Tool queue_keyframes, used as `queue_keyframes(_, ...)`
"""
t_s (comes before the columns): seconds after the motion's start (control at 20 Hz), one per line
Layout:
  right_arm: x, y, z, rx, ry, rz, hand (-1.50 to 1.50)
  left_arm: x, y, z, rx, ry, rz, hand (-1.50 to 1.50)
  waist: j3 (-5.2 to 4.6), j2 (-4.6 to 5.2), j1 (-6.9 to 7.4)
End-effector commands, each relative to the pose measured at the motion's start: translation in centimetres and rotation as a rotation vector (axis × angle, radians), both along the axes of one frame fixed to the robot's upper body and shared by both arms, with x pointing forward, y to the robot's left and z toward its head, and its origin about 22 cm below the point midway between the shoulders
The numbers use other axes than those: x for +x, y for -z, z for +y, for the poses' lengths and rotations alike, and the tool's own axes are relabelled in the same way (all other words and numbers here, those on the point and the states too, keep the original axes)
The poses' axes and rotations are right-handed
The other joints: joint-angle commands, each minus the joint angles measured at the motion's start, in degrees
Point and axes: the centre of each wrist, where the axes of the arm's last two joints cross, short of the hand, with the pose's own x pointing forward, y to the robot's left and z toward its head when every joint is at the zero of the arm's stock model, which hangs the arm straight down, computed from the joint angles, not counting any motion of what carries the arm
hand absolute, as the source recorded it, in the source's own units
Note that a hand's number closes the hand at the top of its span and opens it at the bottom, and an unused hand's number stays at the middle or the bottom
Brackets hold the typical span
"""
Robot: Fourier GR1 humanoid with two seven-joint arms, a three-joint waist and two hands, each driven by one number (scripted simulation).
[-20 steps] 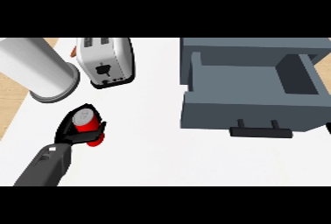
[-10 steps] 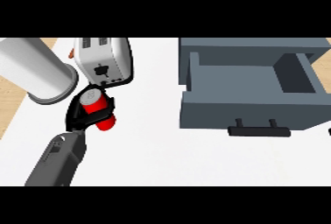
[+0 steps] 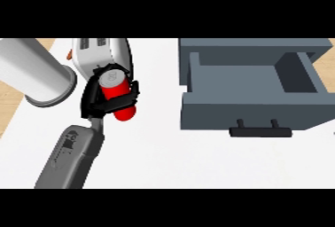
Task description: Pick up the can, place it into the drawer and close the drawer
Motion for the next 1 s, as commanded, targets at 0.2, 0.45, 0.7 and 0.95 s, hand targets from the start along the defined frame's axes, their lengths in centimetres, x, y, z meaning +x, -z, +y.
queue_keyframes(0.2, -0.4, -0.5, -1.8, -0.017, -0.011, -0.005, -1.5, 0.1, -8.3, -7.6, 0.019, 0.059, -0.007, 1.5, 0.0, 0.1, -0.65)
queue_keyframes(0.45, -0.1, -1.3, -0.1, -0.015, -0.009, -0.001, -1.5, 1.2, -11.5, -10.3, 0.053, 0.068, -0.053, 1.5, -0.04, 0.24, -0.79)
queue_keyframes(0.7, -0.8, -0.9, 0.0, -0.01, -0.028, 0.013, -1.5, 3.3, -14.4, -13.7, 0.081, 0.085, -0.081, 1.5, -0.03, 0.4, -1.8)
queue_keyframes(0.95, 0.4, -0.9, -1.1, -0.009, -0.016, -0.012, -1.5, 3.8, -18.2, -16.0, 0.087, 0.076, -0.044, 1.5, -0.02, 0.36, -1.46)
